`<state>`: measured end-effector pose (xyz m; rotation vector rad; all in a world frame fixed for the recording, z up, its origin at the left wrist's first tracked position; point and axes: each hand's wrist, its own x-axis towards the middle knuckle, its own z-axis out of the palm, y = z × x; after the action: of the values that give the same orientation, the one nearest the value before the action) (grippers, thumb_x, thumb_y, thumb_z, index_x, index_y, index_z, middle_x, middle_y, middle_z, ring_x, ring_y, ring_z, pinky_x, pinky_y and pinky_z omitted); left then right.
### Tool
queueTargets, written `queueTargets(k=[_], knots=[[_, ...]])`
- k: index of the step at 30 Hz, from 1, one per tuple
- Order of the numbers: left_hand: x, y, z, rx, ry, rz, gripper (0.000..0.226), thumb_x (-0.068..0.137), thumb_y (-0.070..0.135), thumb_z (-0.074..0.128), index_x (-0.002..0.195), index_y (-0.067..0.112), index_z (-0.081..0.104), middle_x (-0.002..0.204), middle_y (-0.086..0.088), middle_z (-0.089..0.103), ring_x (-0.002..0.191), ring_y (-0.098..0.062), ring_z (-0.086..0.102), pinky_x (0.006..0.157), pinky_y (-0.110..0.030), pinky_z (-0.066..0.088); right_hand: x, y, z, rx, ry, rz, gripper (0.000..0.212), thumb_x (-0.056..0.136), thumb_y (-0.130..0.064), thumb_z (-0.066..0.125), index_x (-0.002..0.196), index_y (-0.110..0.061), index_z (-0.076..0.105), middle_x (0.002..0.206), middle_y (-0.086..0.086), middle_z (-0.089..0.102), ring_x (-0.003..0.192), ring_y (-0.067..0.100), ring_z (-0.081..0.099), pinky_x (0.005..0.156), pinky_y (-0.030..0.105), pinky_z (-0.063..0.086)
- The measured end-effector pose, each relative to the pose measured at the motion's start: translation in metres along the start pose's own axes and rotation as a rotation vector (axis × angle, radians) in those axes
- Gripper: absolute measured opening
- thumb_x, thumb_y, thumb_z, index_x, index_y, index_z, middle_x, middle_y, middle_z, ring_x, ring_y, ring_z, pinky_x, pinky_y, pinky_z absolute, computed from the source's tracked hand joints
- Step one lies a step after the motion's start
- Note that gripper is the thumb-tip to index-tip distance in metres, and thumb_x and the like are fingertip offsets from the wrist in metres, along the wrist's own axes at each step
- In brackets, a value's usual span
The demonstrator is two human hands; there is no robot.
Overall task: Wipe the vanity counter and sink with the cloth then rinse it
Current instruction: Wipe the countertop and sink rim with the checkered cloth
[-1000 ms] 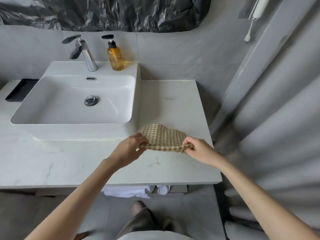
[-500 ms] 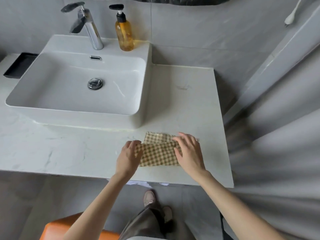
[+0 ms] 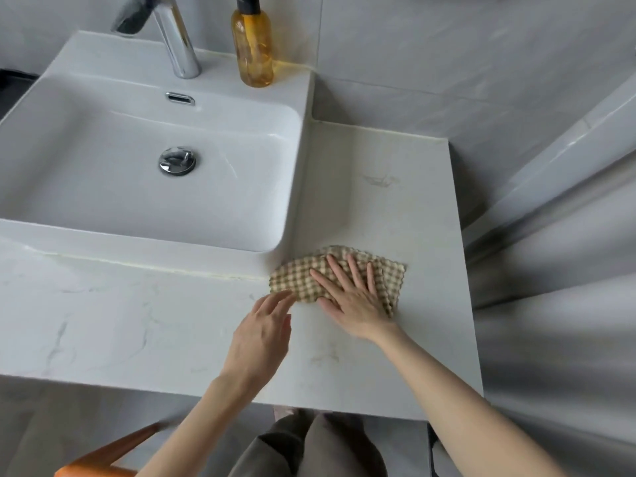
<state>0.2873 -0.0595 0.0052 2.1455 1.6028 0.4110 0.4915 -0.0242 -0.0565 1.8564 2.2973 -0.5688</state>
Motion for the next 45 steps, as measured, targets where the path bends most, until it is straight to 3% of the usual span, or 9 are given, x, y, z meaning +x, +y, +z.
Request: queueTargets(k=[7, 12, 15, 18, 21, 26, 31, 39, 45], knots=[[0.075, 0.031, 0.040, 0.066, -0.181, -0.073, 0.068, 0.091, -0.004, 0.031, 0.150, 0.008, -0.001, 0.159, -0.007, -0.003, 0.147, -0.019, -0.003, 0.118, -0.024, 0.005, 0.034, 0.025, -0.026, 0.039, 0.007, -0.077, 0.060, 0.092, -0.054, 0.000, 0.151, -0.038, 0.000, 0.158, -0.011, -0.018, 0.144, 0.020, -0.025, 0.116, 0.049, -0.016], [0.094, 0.033, 0.057, 0.051, -0.248, -0.099, 0.077, 0.090, -0.005, 0.038, 0.150, 0.017, -0.006, 0.157, -0.011, -0.016, 0.146, -0.025, -0.010, 0.113, -0.030, 0.030, 0.021, 0.051, -0.006, -0.038, 0.146, -0.081, 0.055, 0.098, -0.038, 0.020, 0.152, -0.036, 0.007, 0.161, -0.008, -0.002, 0.148, 0.024, -0.007, 0.115, 0.051, -0.006], [0.122, 0.036, 0.064, 0.010, -0.175, -0.089, 0.074, 0.089, -0.009, 0.036, 0.150, 0.016, 0.004, 0.157, -0.016, -0.006, 0.146, -0.027, -0.005, 0.114, -0.033, 0.029, 0.049, 0.065, -0.023, -0.029, 0.127, -0.079, 0.055, 0.096, -0.042, 0.012, 0.151, -0.038, 0.003, 0.160, -0.009, -0.008, 0.147, 0.024, -0.013, 0.115, 0.048, -0.011], [0.167, 0.041, 0.068, 0.073, -0.131, -0.104, 0.065, 0.096, 0.007, 0.036, 0.148, 0.006, -0.002, 0.155, -0.024, -0.007, 0.146, -0.031, -0.006, 0.113, -0.027, -0.006, 0.084, 0.087, -0.042, -0.023, 0.086, -0.088, 0.057, 0.092, -0.046, -0.001, 0.149, -0.040, -0.007, 0.154, -0.013, -0.026, 0.143, 0.020, -0.028, 0.113, 0.045, -0.020], [0.219, 0.039, 0.072, 0.030, -0.099, -0.146, 0.058, 0.097, 0.009, 0.032, 0.149, 0.004, 0.007, 0.157, -0.023, -0.003, 0.146, -0.033, -0.003, 0.116, -0.033, -0.004, 0.119, 0.104, -0.059, -0.008, 0.090, -0.088, 0.059, 0.090, -0.049, -0.005, 0.148, -0.041, -0.008, 0.152, -0.015, -0.028, 0.144, 0.021, -0.026, 0.115, 0.047, -0.018], [0.295, 0.027, 0.077, 0.138, -0.165, -0.147, 0.079, 0.078, 0.035, -0.015, 0.148, 0.002, 0.000, 0.155, -0.027, -0.005, 0.145, -0.034, -0.008, 0.113, -0.027, -0.012, 0.179, 0.129, -0.087, -0.002, 0.106, -0.082, 0.052, 0.101, -0.042, 0.013, 0.150, -0.038, -0.004, 0.159, -0.010, -0.018, 0.145, 0.022, -0.023, 0.116, 0.050, -0.013], [0.352, 0.026, 0.068, 0.069, -0.131, -0.185, 0.053, 0.099, 0.012, 0.034, 0.149, 0.009, 0.017, 0.158, -0.018, 0.003, 0.146, -0.030, 0.003, 0.117, -0.033, 0.005, 0.230, 0.151, -0.108, -0.022, 0.126, -0.097, 0.052, 0.102, -0.040, 0.016, 0.151, -0.037, -0.002, 0.159, -0.008, -0.015, 0.145, 0.022, -0.022, 0.116, 0.050, -0.015], [0.377, 0.030, 0.053, -0.001, 0.027, -0.099, 0.037, 0.090, 0.008, 0.050, 0.126, 0.003, 0.057, 0.135, -0.020, 0.049, 0.125, -0.035, 0.044, 0.105, -0.031, 0.030, 0.248, 0.179, -0.123, -0.014, 0.153, -0.176, 0.051, 0.103, -0.035, 0.020, 0.152, -0.033, 0.002, 0.160, -0.009, -0.009, 0.147, 0.022, -0.017, 0.118, 0.043, -0.014], [0.355, 0.045, 0.046, 0.000, -0.144, 0.002, 0.041, 0.083, 0.019, 0.051, 0.118, 0.001, 0.063, 0.123, -0.021, 0.060, 0.115, -0.032, 0.057, 0.097, -0.023, 0.034, 0.225, 0.206, -0.119, 0.004, 0.122, -0.094, 0.052, 0.103, -0.039, 0.019, 0.149, -0.040, -0.004, 0.158, -0.014, -0.014, 0.146, 0.017, -0.020, 0.118, 0.044, -0.011]])
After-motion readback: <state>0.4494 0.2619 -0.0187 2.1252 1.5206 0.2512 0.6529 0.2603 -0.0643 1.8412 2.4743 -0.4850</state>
